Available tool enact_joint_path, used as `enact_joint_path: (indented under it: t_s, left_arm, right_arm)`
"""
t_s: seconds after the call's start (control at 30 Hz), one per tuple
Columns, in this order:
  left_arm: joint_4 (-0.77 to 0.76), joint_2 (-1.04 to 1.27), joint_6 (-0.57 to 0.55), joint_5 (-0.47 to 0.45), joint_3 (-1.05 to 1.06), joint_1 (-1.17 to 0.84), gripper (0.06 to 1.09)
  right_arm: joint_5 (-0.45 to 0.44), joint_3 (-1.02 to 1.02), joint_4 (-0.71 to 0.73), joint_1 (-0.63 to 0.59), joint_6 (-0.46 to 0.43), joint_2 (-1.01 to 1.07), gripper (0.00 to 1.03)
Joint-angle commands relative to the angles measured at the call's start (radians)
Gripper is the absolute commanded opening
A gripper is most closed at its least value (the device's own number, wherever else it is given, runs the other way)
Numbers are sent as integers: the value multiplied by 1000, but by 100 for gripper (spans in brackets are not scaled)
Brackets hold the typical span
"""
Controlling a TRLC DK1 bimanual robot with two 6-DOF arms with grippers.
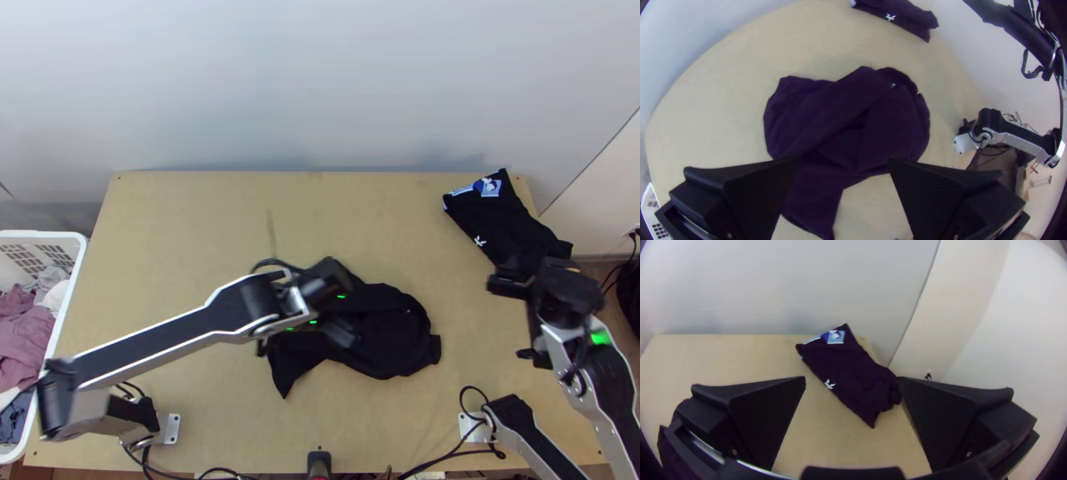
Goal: Fold the t-shirt
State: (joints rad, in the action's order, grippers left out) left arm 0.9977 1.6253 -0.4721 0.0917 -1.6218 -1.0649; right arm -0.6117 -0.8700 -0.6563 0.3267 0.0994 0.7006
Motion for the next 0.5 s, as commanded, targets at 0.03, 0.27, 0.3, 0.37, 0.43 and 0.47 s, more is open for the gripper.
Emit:
enact_joint_path:
  t_s: [0.03, 0.27, 0.3, 0.37, 0.43, 0.47]
  left_arm:
    - [5, -143, 15, 29, 261, 79, 104]
    - [13, -160, 38, 17, 335, 152, 103]
    - [13, -160, 39, 14, 344, 160, 103]
    - [12, -157, 39, 11, 359, 164, 103]
    - [10, -148, 39, 8, 369, 168, 103]
    - [9, -143, 39, 3, 372, 168, 103]
  right_arm:
    - [101, -24, -29, 186, 86, 171, 98]
    - [168, -83, 1, 265, 227, 356, 98]
    - [210, -103, -6, 276, 237, 390, 98]
    - [294, -139, -23, 298, 260, 458, 96]
    - [365, -175, -34, 322, 278, 520, 96]
    - [385, -192, -40, 337, 287, 550, 96]
